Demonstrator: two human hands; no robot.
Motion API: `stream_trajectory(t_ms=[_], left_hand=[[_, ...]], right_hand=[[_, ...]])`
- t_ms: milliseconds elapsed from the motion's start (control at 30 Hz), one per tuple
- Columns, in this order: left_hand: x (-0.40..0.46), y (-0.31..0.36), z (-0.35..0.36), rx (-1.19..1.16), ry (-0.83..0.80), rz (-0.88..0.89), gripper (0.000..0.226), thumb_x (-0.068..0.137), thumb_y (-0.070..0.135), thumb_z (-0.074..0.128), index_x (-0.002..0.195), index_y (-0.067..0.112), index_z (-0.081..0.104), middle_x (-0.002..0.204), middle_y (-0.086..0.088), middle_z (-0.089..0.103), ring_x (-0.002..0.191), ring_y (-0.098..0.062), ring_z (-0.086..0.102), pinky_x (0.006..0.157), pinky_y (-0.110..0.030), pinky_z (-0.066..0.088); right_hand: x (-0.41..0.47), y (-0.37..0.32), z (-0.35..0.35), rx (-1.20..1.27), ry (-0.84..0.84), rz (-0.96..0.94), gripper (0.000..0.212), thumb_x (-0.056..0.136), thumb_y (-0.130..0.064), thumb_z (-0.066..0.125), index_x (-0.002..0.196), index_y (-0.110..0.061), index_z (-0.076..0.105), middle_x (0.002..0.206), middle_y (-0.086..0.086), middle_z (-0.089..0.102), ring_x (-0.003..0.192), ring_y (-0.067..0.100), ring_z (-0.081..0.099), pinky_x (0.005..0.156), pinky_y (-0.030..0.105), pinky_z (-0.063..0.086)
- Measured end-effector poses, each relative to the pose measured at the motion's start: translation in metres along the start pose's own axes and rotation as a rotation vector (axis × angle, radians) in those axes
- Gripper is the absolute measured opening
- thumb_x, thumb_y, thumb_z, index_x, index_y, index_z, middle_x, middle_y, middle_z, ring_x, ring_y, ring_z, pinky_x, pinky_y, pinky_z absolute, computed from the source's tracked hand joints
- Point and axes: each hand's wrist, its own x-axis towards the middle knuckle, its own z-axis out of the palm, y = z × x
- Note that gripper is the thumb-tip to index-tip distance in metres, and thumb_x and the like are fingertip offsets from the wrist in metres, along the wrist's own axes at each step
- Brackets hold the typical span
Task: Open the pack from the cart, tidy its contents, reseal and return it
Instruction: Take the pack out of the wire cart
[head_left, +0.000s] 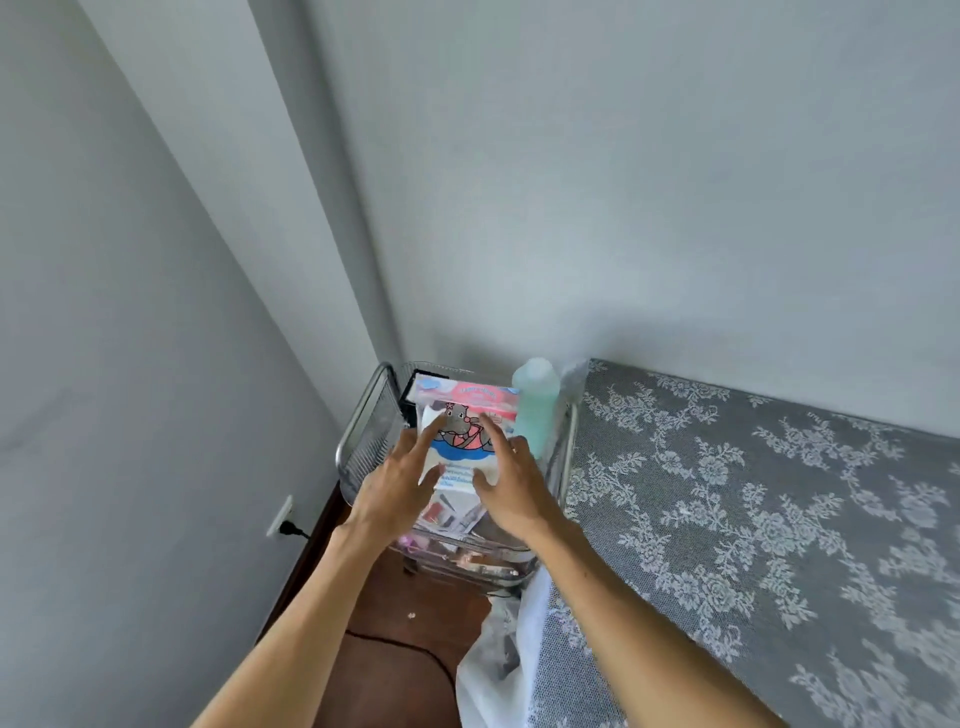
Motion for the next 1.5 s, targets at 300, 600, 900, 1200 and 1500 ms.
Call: stream_trajectory(t_ms=[300, 600, 900, 1200, 1500], left_hand=[[-0.041, 0.134, -0.002, -0.004, 0.167, 0.137, 0.071, 0.096, 0.033, 0.056, 0.15, 0.047, 0.012, 0.142, -0.001, 0.041, 0.087, -0.018, 0.066, 0.059, -0.041, 0.06], [-0.096, 0.295, 0.109, -0.098, 0.087, 0.23, 0.067, 0.099, 0.034, 0.052, 0.149, 0.047, 0.01, 0.148, -0.01, 0.036, 0.104, -0.024, 0.064, 0.08, -0.046, 0.059], [-0.152, 0.396, 0.222, -0.053, -0.071, 0.287, 0.065, 0.099, 0.039, 0.05, 0.148, 0.048, 0.009, 0.147, -0.005, 0.036, 0.102, -0.021, 0.065, 0.071, -0.038, 0.061], [-0.181, 0.401, 0.285, 0.02, -0.37, 0.159, 0.065, 0.101, 0.039, 0.046, 0.154, 0.038, 0.009, 0.15, -0.011, 0.033, 0.108, -0.024, 0.064, 0.082, -0.042, 0.06], [-0.18, 0.4, 0.289, -0.099, -0.325, 0.135, 0.062, 0.1, 0.027, 0.052, 0.152, 0.039, 0.02, 0.145, -0.011, 0.039, 0.104, -0.021, 0.064, 0.075, -0.038, 0.062]], right_hand=[[-0.09, 0.037, -0.111, 0.009, 0.246, -0.183, 0.086, 0.091, -0.021, 0.064, 0.149, -0.049, 0.008, 0.135, 0.008, 0.044, 0.119, 0.018, 0.054, 0.086, 0.031, 0.056], [-0.227, 0.152, -0.214, -0.075, 0.298, -0.034, 0.085, 0.092, -0.025, 0.063, 0.149, -0.05, 0.005, 0.131, 0.007, 0.044, 0.121, 0.018, 0.049, 0.089, 0.033, 0.055], [-0.345, 0.259, -0.263, -0.123, 0.224, 0.154, 0.083, 0.093, -0.027, 0.061, 0.15, -0.047, 0.004, 0.129, 0.008, 0.044, 0.097, 0.014, 0.058, 0.071, 0.028, 0.057], [-0.368, 0.324, -0.244, -0.094, -0.076, 0.3, 0.081, 0.093, -0.025, 0.06, 0.146, -0.053, 0.005, 0.14, 0.012, 0.04, 0.067, 0.004, 0.05, 0.053, 0.017, 0.046], [-0.366, 0.33, -0.246, -0.057, -0.005, 0.255, 0.071, 0.094, -0.025, 0.06, 0.148, -0.047, 0.019, 0.13, 0.009, 0.048, 0.081, 0.003, 0.054, 0.058, 0.015, 0.047]])
